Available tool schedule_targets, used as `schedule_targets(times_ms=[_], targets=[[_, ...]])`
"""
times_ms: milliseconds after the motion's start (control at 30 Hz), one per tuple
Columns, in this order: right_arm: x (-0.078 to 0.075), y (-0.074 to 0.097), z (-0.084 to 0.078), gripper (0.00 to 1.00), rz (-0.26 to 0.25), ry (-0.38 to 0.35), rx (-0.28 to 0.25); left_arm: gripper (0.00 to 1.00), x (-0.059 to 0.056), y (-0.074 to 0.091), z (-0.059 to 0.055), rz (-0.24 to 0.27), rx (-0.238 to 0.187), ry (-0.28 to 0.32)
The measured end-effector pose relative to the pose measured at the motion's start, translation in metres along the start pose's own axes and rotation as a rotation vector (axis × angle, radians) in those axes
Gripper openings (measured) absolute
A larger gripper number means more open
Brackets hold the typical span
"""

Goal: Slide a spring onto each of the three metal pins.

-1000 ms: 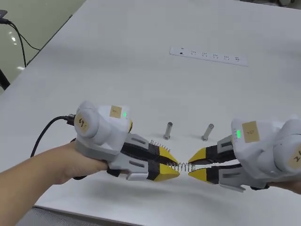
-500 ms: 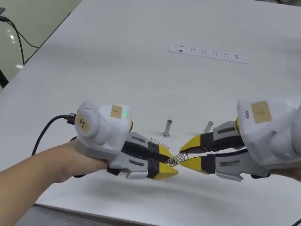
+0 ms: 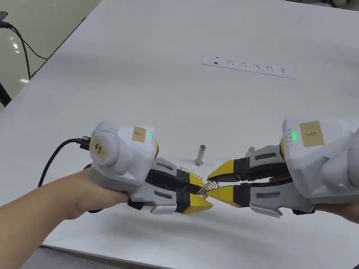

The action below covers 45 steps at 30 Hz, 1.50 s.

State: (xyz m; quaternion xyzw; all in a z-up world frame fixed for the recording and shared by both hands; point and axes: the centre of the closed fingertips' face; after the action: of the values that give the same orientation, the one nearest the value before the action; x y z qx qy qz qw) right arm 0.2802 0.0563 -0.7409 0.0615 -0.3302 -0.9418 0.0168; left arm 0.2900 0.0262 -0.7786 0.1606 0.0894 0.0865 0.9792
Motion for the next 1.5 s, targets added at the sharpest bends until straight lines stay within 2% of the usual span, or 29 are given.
schedule_targets(times_ms=[400, 1133, 1233, 1500], targets=[[0.0018, -0.0069, 0.0062, 0.07, -0.01, 0.008, -0.044, 0.03, -0.0022, 0.002, -0.001, 0.002, 0.009, -0.004], [0.0001, -0.0063, 0.0074, 0.06, 0.0, 0.044, -0.018, 0.05, 0.0009, 0.0027, -0.0024, 0.021, 0.018, 0.016], [0.0001, -0.0069, 0.0074, 0.06, 0.003, 0.044, -0.014, 0.08, 0.002, 0.0032, 0.0004, 0.023, 0.002, 0.023], [-0.0036, -0.0074, 0.0071, 0.06, -0.006, 0.045, -0.012, 0.14, 0.0033, 0.0051, 0.0009, 0.033, 0.002, 0.03]])
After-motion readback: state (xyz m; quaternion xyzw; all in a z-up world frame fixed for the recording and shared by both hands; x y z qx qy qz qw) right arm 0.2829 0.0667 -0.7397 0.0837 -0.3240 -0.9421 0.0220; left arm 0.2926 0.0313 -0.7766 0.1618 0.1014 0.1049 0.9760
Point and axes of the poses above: the centre of the closed fingertips' face, and the gripper's own axes: y roughly backward along the fingers, x roughly to its left, z roughly out of its top, and after that the axes turned 1 degree about -y, right-handed
